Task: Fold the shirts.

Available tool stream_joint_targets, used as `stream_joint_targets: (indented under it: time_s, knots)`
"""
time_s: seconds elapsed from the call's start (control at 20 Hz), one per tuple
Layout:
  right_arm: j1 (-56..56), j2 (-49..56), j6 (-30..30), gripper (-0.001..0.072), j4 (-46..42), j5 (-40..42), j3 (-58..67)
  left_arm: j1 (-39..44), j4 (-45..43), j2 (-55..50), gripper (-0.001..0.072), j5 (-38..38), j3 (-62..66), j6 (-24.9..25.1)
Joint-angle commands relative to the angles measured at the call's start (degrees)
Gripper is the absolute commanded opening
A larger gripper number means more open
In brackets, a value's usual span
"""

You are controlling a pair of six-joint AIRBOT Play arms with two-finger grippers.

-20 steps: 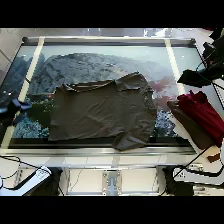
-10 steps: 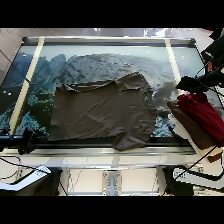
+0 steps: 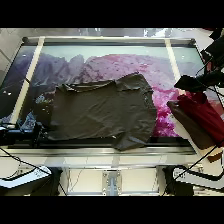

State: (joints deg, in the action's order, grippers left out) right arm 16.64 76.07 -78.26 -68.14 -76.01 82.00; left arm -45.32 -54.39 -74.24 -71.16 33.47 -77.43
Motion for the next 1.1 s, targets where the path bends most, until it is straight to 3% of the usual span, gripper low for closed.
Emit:
stream_joint_targets:
  time_s: [0.0, 0.1, 0.15, 0.25, 0.45, 0.55, 0.65, 0.8, 1.05]
  knots:
    - [0.04, -0.2, -0.04, 0.0484, 0.85, -0.7, -0.02, 2.47, 2.86, -2.45, 0.0599, 5.4, -0.04, 0.26]
    - [0.04, -0.22, -0.04, 0.0484, 0.85, -1.16, -0.02, 2.47, 5.11, -2.73, 0.0524, 6.12, -0.04, 0.28]
    - [0.04, -0.22, -0.04, 0.0484, 0.85, -1.36, -0.02, 2.47, 6.73, -2.71, 0.0414, 5.84, -0.04, 0.31]
    - [0.04, -0.22, -0.04, 0.0483, 0.63, -1.68, -0.02, 2.47, 9.79, -2.71, 0.0012, 4.81, -0.04, 2.49]
    - [0.07, -0.24, 1.46, 0.0483, -1.2, -4.52, -1.38, 2.47, 12.68, -2.71, 0.0009, 2.71, -0.04, 6.16]
    - [0.22, -0.57, 1.42, 0.0483, -2.25, -5.38, -8.76, 2.43, 12.68, -2.71, 0.0009, 2.03, -0.04, 7.39]
    - [0.22, -2.25, 0.79, 0.0483, 2.03, -0.09, -22.08, 2.43, 12.66, -2.71, 0.0009, 0.87, -0.04, 8.81]
    - [0.11, -3.91, 1.07, 0.0484, 15.34, 9.29, -39.43, 2.43, 12.66, -2.71, 0.0009, 0.59, -0.04, 9.33]
    - [0.09, -3.91, 1.51, 0.0484, 16.04, 12.52, -50.8, 2.43, 12.66, -2.71, 0.0009, 0.13, -0.04, 10.64]
